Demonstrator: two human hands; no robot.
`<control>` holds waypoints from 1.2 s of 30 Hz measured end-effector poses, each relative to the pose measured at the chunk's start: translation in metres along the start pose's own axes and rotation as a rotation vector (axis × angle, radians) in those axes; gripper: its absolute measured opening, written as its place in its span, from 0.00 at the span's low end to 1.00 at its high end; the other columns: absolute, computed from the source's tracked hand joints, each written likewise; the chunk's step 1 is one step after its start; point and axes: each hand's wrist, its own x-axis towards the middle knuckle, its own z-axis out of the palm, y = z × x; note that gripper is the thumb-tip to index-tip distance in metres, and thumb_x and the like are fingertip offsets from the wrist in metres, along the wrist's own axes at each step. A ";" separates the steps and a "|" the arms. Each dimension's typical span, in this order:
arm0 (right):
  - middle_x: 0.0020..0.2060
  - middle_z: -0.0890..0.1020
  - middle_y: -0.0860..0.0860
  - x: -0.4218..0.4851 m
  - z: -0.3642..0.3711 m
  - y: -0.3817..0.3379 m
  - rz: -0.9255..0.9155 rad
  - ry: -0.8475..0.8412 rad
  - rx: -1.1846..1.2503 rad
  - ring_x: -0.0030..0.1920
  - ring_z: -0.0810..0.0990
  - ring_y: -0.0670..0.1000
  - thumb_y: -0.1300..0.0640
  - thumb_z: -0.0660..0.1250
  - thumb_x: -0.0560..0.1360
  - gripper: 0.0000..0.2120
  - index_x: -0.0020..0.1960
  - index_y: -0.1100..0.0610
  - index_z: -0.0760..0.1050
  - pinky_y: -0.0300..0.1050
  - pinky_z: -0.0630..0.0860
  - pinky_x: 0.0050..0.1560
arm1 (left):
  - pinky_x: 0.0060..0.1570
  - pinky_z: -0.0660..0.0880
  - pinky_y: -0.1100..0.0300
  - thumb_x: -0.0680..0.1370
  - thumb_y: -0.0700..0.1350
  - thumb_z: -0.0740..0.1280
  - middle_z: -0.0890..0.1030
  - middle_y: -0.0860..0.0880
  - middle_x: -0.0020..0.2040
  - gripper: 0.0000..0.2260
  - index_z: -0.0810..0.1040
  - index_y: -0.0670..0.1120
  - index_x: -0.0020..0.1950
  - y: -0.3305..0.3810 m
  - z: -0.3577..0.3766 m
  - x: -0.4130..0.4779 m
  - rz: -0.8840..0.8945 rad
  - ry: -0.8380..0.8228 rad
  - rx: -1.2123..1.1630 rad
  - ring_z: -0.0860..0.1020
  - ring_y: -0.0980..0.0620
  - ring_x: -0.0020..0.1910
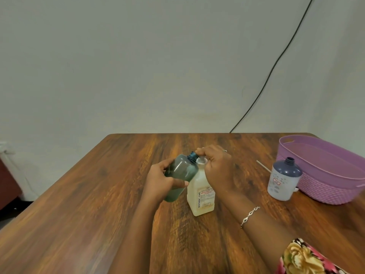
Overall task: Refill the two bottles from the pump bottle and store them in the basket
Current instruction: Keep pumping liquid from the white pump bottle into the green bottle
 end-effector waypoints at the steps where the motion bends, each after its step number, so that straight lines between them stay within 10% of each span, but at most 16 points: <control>1: 0.36 0.83 0.53 0.003 -0.002 -0.003 0.003 -0.012 0.005 0.36 0.80 0.53 0.67 0.61 0.66 0.12 0.41 0.62 0.82 0.48 0.78 0.39 | 0.38 0.69 0.63 0.63 0.33 0.76 0.77 0.57 0.46 0.25 0.75 0.50 0.55 0.002 0.000 0.001 0.004 0.004 -0.001 0.74 0.59 0.44; 6: 0.37 0.84 0.54 0.017 -0.009 -0.007 0.061 -0.043 0.028 0.37 0.78 0.51 0.67 0.59 0.67 0.14 0.42 0.62 0.83 0.47 0.77 0.42 | 0.49 0.73 0.55 0.61 0.35 0.78 0.78 0.50 0.54 0.33 0.74 0.45 0.65 0.008 -0.004 0.007 0.024 0.032 0.068 0.75 0.51 0.51; 19: 0.42 0.84 0.56 0.011 -0.016 -0.012 0.086 -0.066 0.066 0.40 0.78 0.47 0.70 0.61 0.70 0.12 0.45 0.64 0.82 0.35 0.73 0.44 | 0.39 0.70 0.63 0.62 0.35 0.77 0.78 0.55 0.49 0.30 0.75 0.46 0.63 0.008 -0.003 0.002 0.030 0.020 0.053 0.75 0.59 0.46; 30: 0.39 0.83 0.54 -0.005 -0.003 0.001 -0.033 -0.014 -0.052 0.39 0.81 0.54 0.72 0.61 0.63 0.16 0.44 0.62 0.82 0.44 0.77 0.40 | 0.37 0.67 0.65 0.63 0.34 0.76 0.77 0.58 0.44 0.23 0.75 0.52 0.52 0.000 -0.001 0.000 0.002 0.002 0.025 0.74 0.61 0.42; 36: 0.40 0.83 0.55 0.016 -0.014 -0.010 0.063 -0.101 0.005 0.40 0.79 0.52 0.70 0.59 0.69 0.14 0.45 0.64 0.82 0.47 0.76 0.45 | 0.45 0.73 0.59 0.62 0.35 0.77 0.78 0.51 0.53 0.33 0.74 0.44 0.65 0.009 -0.004 0.005 0.019 0.018 0.051 0.75 0.54 0.48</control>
